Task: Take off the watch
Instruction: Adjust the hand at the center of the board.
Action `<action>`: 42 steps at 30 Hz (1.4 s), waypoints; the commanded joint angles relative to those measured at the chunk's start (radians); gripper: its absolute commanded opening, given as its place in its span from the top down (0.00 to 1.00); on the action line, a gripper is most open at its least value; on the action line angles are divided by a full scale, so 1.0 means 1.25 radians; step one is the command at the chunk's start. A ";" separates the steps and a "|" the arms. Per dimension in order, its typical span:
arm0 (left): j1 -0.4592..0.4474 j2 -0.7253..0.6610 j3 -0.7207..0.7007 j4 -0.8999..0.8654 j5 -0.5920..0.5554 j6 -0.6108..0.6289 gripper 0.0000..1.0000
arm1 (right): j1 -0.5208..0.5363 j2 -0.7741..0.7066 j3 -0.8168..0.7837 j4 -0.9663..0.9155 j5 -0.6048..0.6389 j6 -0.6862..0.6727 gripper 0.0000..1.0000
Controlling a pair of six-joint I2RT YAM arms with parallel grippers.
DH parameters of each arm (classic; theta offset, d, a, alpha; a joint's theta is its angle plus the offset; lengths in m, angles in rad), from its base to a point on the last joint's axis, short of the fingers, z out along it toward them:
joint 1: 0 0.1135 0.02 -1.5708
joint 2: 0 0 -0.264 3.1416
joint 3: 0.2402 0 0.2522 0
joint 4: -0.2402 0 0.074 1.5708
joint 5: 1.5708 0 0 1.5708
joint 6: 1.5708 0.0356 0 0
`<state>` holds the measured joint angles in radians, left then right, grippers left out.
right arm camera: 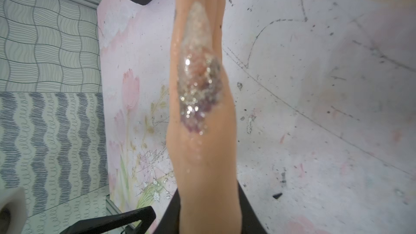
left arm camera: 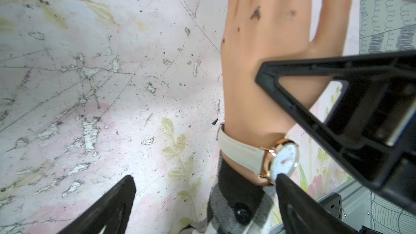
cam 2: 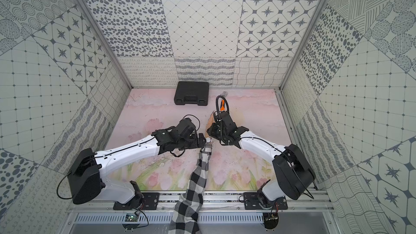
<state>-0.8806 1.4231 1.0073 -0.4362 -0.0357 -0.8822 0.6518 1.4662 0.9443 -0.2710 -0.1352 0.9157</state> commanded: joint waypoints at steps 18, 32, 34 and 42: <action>0.182 -0.004 -0.053 -0.065 -0.037 0.057 0.01 | 0.090 0.180 0.426 -0.748 0.291 -0.088 0.90; 0.190 -0.018 -0.060 -0.086 -0.088 0.032 0.01 | 0.140 0.517 0.767 -0.920 0.398 -0.072 0.81; 0.195 -0.027 -0.065 -0.093 -0.098 0.023 0.01 | 0.142 0.541 0.791 -0.917 0.388 -0.065 0.76; 0.231 -0.053 -0.077 -0.138 -0.132 -0.003 0.01 | 0.156 0.603 0.859 -0.867 0.336 -0.059 0.52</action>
<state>-0.6201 1.3773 0.9203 -0.5423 -0.1421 -0.8581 0.8314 2.2009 1.9667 -1.3567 0.3042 0.8333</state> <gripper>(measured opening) 0.986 0.472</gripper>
